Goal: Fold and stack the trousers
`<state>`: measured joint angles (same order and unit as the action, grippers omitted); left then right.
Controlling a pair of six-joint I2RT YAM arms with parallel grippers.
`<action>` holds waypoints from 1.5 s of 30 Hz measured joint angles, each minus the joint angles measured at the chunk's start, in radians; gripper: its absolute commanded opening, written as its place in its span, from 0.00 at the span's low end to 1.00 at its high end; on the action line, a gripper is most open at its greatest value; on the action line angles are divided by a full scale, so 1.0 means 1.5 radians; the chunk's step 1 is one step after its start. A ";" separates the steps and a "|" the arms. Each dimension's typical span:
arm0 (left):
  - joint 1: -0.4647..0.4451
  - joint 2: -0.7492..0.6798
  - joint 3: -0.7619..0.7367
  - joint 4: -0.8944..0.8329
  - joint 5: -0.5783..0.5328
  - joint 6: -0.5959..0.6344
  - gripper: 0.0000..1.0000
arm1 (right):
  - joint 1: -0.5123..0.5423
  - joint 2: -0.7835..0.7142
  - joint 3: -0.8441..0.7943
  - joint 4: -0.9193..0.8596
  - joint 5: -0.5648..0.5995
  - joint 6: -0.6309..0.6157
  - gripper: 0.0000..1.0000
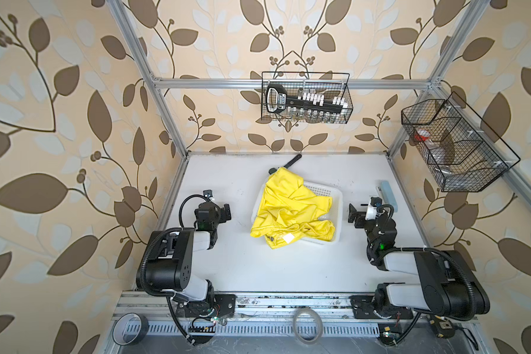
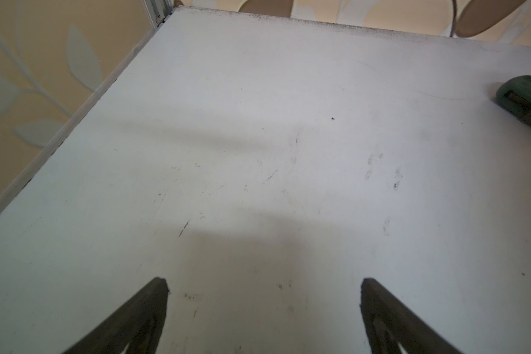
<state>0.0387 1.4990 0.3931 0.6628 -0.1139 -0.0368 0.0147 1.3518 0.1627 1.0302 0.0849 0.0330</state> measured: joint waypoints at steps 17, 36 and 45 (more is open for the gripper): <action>0.000 0.000 0.000 0.000 0.000 0.000 0.99 | -0.003 0.000 0.000 0.000 -0.005 0.000 1.00; 0.000 0.000 0.000 0.001 0.000 0.000 0.99 | -0.012 0.000 0.000 0.002 -0.022 0.003 1.00; -0.014 -0.143 0.034 -0.137 -0.035 -0.024 0.99 | -0.013 -0.205 -0.003 -0.097 -0.009 0.012 1.00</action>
<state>0.0181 1.2842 0.4446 0.4572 -0.1661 -0.0723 -0.0051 1.0447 0.1581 0.8841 0.0719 0.0517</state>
